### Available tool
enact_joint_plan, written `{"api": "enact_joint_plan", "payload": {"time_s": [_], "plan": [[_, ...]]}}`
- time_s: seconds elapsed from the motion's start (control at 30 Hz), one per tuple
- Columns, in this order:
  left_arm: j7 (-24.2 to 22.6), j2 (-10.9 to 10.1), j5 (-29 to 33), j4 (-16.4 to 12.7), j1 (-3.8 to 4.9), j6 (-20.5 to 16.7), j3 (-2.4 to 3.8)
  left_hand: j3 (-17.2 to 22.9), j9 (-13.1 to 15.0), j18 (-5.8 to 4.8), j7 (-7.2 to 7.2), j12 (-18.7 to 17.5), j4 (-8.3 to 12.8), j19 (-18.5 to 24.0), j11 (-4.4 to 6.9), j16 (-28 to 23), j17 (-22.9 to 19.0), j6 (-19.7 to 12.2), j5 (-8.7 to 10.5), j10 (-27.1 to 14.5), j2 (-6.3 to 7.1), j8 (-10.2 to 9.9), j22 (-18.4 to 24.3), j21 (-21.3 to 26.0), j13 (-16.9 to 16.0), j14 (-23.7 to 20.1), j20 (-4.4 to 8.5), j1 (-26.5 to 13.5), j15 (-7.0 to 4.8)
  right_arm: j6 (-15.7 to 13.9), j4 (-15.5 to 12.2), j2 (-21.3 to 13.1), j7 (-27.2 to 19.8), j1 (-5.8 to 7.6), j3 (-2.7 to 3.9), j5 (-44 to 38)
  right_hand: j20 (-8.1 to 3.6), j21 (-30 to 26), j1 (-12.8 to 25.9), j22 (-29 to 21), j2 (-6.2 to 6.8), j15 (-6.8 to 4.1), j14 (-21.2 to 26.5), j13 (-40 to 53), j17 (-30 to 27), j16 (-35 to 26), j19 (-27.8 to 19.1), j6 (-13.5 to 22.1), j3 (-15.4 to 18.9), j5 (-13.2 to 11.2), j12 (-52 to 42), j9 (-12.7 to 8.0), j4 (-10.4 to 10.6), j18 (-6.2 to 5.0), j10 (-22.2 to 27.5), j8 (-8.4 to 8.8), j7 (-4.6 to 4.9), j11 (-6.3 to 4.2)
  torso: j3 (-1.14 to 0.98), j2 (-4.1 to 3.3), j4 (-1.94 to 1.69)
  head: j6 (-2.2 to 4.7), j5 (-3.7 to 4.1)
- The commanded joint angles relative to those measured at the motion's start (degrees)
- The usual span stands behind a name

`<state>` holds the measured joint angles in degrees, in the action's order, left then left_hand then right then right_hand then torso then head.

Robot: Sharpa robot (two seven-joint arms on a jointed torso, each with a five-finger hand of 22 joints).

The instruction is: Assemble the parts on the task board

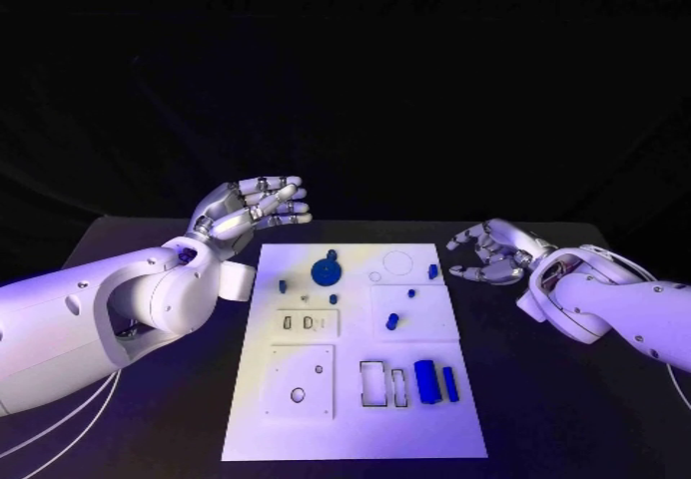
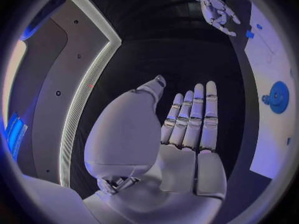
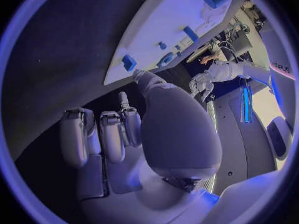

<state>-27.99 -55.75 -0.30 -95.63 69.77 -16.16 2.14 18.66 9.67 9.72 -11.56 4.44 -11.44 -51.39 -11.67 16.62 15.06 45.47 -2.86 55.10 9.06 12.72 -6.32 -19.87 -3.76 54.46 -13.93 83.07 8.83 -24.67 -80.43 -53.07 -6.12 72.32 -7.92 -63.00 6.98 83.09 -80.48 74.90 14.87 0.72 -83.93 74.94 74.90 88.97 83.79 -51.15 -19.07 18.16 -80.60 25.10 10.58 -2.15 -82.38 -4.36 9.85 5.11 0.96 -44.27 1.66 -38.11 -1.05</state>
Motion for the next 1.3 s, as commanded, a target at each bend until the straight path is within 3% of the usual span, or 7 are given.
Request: {"api": "enact_joint_plan", "payload": {"time_s": [0.03,0.07,0.13,0.2,0.4,0.97,1.3], "plan": [[-1.07,0.18,-0.06,0.07,0.04,1.48,0.04,-0.50,-0.02,0.68,-3.56,-0.23,0.01,0.13,-0.07,-0.38,0.06,-0.38,-0.01,0.19,0.37,-0.18,0.11,0.23,-0.07,-0.39,-0.33,-0.30,-0.13,1.09,0.88,0.83,-2.52,-0.43,0.02,1.29,0.06,-0.13,-0.66,8.38,0.05,0.19,-5.21,5.06,11.63,-0.17,-0.18,0.41,0.04,0.11,0.15,-0.08,-0.39,-0.17,0.40,0.40,0.12,-0.09,-0.23,-0.08,-0.03,-0.20,-0.17],[-1.05,0.20,-0.07,0.14,0.04,1.45,0.04,-0.51,-0.01,0.68,-3.55,-0.22,0.02,0.14,-0.06,-0.39,0.06,-0.38,-0.01,0.20,0.37,-0.18,0.11,0.23,-0.07,-0.40,-0.34,-0.30,-0.12,0.86,1.18,1.18,-2.24,-0.56,0.02,1.25,0.07,-0.09,-0.73,8.42,-0.01,0.20,-5.22,5.10,11.67,-0.15,-0.15,0.42,-0.01,0.12,0.11,-0.09,-0.44,-0.16,0.37,0.39,0.12,-0.09,-0.25,-0.09,-0.05,-0.19,-0.18],[-1.03,0.22,-0.08,0.22,0.04,1.41,0.04,-0.51,-0.01,0.68,-3.55,-0.22,0.02,0.14,-0.06,-0.39,0.06,-0.38,-0.01,0.20,0.37,-0.18,0.11,0.23,-0.07,-0.40,-0.34,-0.30,-0.12,0.59,1.49,1.60,-1.85,-0.69,0.02,1.15,0.07,0.08,-0.86,8.60,-0.20,0.20,-5.26,5.23,11.84,-0.10,0.02,0.42,-0.15,0.15,-0.02,-0.12,-0.53,-0.10,0.25,0.38,0.14,-0.08,-0.10,-0.07,-0.10,-0.32,-0.32],[-0.99,0.26,-0.09,0.31,0.03,1.36,0.04,-0.51,-0.01,0.68,-3.55,-0.22,0.02,0.14,-0.06,-0.39,0.06,-0.38,-0.01,0.20,0.37,-0.18,0.11,0.23,-0.07,-0.40,-0.34,-0.30,-0.12,0.38,1.79,2.05,-1.37,-0.79,0.02,1.01,0.08,0.24,-0.96,8.75,-0.39,0.21,-5.30,5.35,11.99,-0.04,0.18,0.36,-0.32,0.12,-0.14,-0.13,-0.62,-0.04,0.14,0.34,0.15,-0.07,-0.19,-0.12,-0.19,-0.30,-0.19],[-0.92,0.28,-0.10,0.43,0.03,1.25,0.04,-0.51,-0.01,0.68,-3.56,-0.23,0.04,0.16,-0.06,-0.43,0.07,-0.37,-0.01,0.22,0.37,-0.17,0.13,0.25,-0.08,-0.44,-0.34,-0.28,-0.12,0.42,2.54,3.27,-0.31,-0.91,0.02,0.57,0.09,0.55,-0.92,9.05,-0.63,0.22,-5.36,5.57,12.22,0.04,0.47,0.14,-0.52,0.06,-0.38,-0.13,-0.64,0.06,-0.07,0.22,0.15,-0.07,-0.11,-0.09,-0.04,-0.45,-0.35],[-0.70,0.05,-0.11,0.54,0.03,0.92,0.04,-0.47,0.00,0.68,-3.58,-0.24,0.12,0.21,-0.07,-0.51,0.09,-0.34,-0.02,0.24,0.29,-0.17,0.17,0.30,-0.07,-0.52,-0.35,-0.18,-0.11,2.28,3.83,5.10,1.20,-2.01,-0.01,-0.57,0.02,1.26,-0.55,9.78,-1.16,0.10,-5.56,6.76,12.96,0.31,1.18,-1.40,-1.79,-0.03,-1.60,-0.11,-0.99,0.28,-1.16,-0.40,-0.06,-0.26,-0.09,-0.12,-0.09,-1.01,-0.70],[-0.63,0.00,-0.11,0.56,0.03,0.77,0.04,-0.44,0.00,0.68,-3.60,-0.25,0.16,0.22,-0.08,-0.54,0.10,-0.34,-0.02,0.24,0.23,-0.17,0.18,0.31,-0.07,-0.55,-0.36,-0.12,-0.10,2.09,4.10,5.66,1.54,-2.08,-0.01,-0.95,-0.23,2.06,0.33,10.60,-2.13,-0.18,-5.72,7.75,13.59,0.54,1.95,-3.44,-4.76,-0.93,-2.62,-0.39,-1.59,0.54,-2.07,-0.92,-0.42,-0.59,-0.15,-0.04,0.01,-1.15,-0.94]]}}
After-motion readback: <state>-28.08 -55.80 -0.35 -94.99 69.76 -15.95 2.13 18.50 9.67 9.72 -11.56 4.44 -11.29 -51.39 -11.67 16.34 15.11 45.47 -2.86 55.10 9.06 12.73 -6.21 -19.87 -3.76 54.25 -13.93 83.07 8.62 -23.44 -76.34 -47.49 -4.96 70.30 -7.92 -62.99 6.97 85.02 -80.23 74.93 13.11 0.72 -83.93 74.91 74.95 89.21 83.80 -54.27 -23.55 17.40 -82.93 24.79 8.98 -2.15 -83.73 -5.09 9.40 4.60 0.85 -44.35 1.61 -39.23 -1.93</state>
